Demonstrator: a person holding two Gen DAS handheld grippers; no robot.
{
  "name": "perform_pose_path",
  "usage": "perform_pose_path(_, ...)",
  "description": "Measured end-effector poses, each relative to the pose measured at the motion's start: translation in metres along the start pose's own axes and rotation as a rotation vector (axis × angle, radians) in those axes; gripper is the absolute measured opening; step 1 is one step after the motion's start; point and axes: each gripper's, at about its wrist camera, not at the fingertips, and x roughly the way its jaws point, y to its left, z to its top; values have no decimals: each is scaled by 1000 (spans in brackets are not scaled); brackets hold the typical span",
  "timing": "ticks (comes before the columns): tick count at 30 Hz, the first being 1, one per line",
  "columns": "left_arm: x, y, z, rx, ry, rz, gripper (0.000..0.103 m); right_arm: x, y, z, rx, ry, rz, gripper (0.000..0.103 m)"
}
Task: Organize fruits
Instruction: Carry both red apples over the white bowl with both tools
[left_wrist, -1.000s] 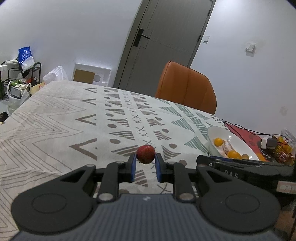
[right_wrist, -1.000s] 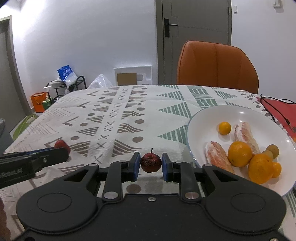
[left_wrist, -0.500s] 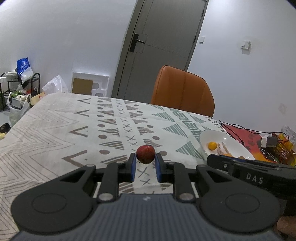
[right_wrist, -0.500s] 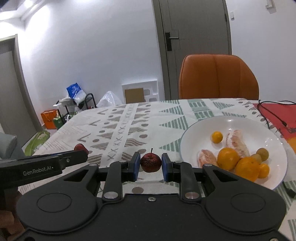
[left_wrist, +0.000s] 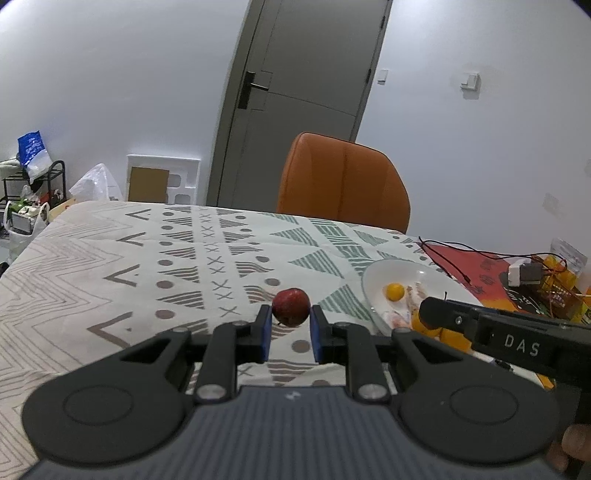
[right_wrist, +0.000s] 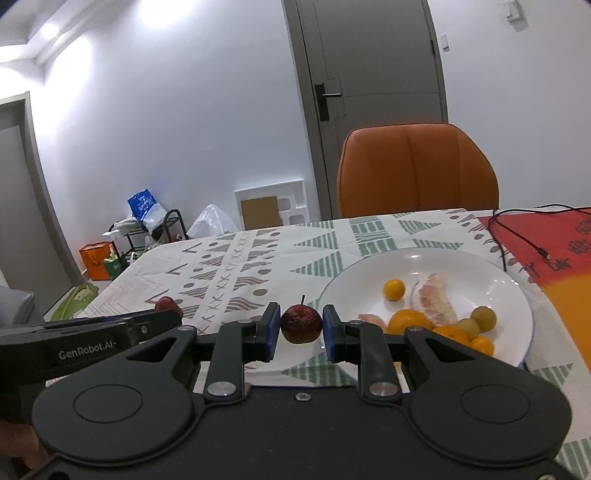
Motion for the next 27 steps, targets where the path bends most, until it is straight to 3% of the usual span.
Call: perform_pose_path(27, 33, -70, 10, 79, 16, -70, 20, -23, -78, 7, 93, -68, -42, 23)
